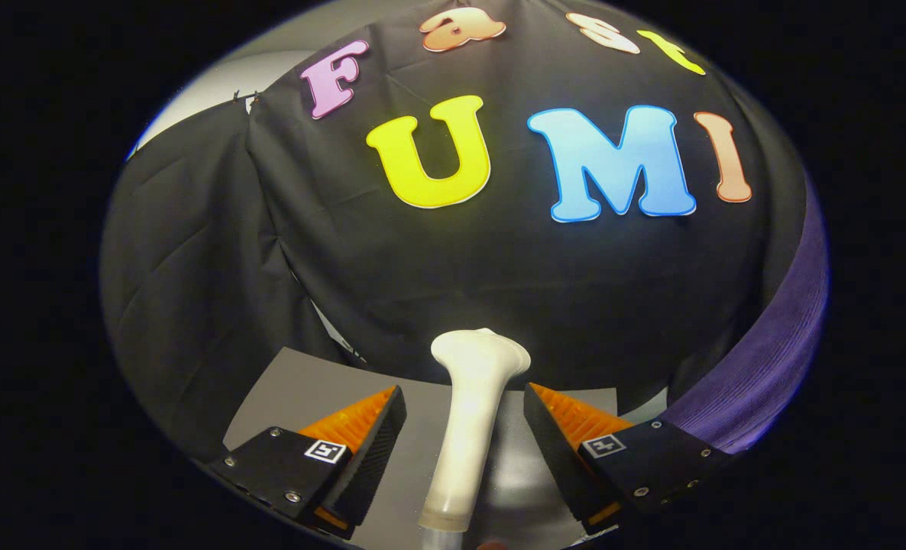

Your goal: Iron the clothes twice with a garment steamer, once on the left side and once on the right side.

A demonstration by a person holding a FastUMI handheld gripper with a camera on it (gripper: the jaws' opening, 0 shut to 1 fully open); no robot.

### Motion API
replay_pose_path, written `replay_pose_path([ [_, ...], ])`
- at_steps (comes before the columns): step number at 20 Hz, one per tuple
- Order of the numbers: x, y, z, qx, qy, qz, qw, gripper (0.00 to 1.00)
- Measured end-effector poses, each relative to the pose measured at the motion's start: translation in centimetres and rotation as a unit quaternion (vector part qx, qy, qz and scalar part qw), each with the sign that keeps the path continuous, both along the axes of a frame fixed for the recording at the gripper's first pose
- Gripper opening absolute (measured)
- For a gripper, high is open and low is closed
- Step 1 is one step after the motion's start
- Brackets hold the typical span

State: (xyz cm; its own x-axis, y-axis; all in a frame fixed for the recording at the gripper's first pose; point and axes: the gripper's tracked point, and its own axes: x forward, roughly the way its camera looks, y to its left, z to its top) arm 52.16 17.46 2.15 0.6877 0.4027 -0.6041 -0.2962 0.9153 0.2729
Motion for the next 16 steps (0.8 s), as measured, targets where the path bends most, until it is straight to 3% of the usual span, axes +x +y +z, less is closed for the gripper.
replay_pose_path([
  [4,0.0,0.9,-2.9,0.006,0.053,0.018,0.998,0.95],
  [8,0.0,1.0,-4.3,0.008,0.076,0.022,0.997,0.87],
  [10,0.3,1.1,-4.7,0.011,0.086,0.019,0.996,0.79],
  [12,0.0,1.4,-5.1,0.027,0.103,0.02,0.994,0.61],
  [16,-0.4,1.9,-4.9,0.069,0.124,0.031,0.989,0.51],
])
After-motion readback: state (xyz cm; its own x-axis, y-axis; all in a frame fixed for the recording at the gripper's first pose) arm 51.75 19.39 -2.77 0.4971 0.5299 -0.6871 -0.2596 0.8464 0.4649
